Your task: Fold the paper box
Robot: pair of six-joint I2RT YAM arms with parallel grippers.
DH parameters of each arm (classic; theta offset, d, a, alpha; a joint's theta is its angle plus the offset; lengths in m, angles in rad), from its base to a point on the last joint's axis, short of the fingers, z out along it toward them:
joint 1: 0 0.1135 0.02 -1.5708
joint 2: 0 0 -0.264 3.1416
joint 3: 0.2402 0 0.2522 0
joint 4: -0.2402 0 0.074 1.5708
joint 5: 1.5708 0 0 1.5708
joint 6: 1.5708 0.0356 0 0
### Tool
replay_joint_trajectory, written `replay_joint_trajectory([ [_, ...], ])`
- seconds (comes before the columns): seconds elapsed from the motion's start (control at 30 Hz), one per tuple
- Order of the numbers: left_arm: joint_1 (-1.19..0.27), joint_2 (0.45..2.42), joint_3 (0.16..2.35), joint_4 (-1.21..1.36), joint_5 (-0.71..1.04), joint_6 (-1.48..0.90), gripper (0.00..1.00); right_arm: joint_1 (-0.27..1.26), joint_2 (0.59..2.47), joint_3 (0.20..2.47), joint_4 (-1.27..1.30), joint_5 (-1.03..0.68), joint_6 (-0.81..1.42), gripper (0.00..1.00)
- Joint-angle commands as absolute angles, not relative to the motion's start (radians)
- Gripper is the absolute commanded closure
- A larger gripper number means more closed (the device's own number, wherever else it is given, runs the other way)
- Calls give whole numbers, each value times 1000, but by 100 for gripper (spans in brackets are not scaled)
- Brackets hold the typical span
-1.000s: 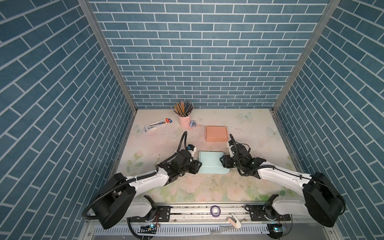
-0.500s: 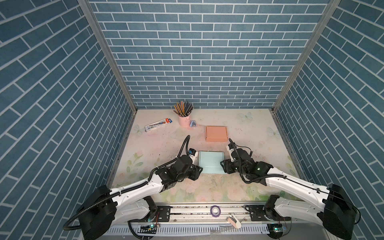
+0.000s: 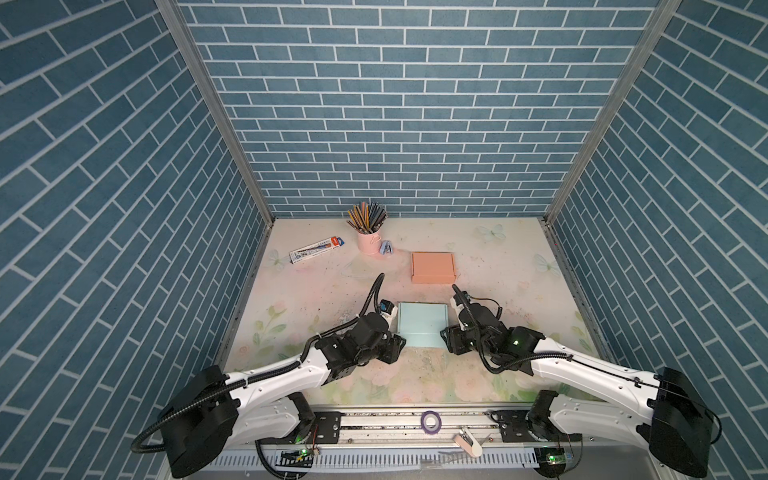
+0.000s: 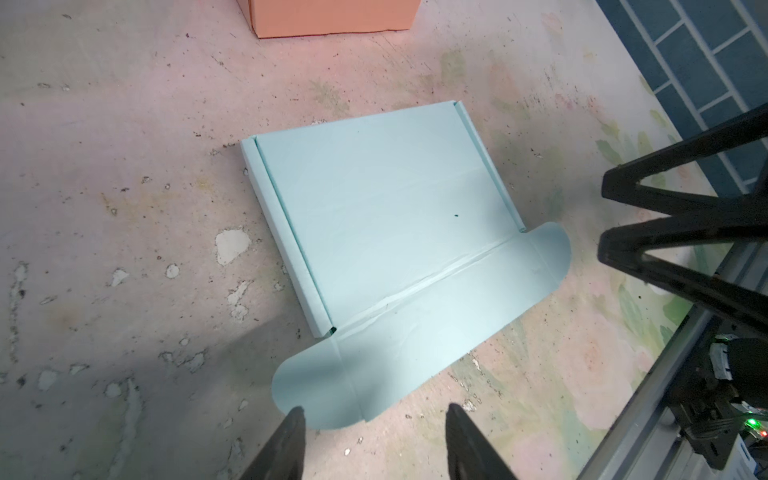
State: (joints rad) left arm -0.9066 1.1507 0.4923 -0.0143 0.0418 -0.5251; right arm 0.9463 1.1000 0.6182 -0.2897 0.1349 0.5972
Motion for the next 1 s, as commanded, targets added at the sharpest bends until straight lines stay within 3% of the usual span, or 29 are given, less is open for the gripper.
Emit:
replay_joint_trajectory([
  [0.0,-910,1169,486,22,34,-538,44,956,1109,589,-284,135,647,39],
  [0.97,-911,1279,444,148,73,-577,41,958,1203,526,-163,76,685,39],
])
